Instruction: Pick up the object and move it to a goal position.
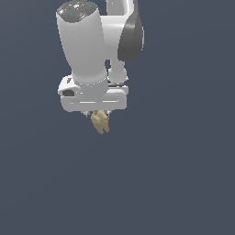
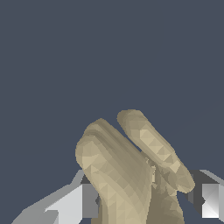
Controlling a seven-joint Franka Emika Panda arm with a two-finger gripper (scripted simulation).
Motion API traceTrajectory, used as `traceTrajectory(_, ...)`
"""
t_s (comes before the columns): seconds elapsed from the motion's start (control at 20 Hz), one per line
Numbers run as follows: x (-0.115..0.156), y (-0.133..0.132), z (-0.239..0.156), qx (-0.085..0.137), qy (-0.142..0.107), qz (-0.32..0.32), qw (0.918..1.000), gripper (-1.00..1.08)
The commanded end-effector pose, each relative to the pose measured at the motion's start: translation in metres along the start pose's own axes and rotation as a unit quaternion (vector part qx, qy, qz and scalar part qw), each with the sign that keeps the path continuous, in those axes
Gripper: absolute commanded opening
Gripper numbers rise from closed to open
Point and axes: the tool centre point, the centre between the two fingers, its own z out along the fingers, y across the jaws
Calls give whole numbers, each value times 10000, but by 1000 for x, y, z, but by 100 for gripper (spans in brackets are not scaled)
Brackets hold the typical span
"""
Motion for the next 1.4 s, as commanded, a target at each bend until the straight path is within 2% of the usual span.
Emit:
traceTrajectory(0.0, 9, 0, -17, 0, -4, 0, 10000, -100)
traceTrajectory(0.75, 54, 0, -94, 2, -5, -2, 10000, -100)
traceTrajectory(1.35, 73, 1, -124, 4, -6, -4, 10000, -100)
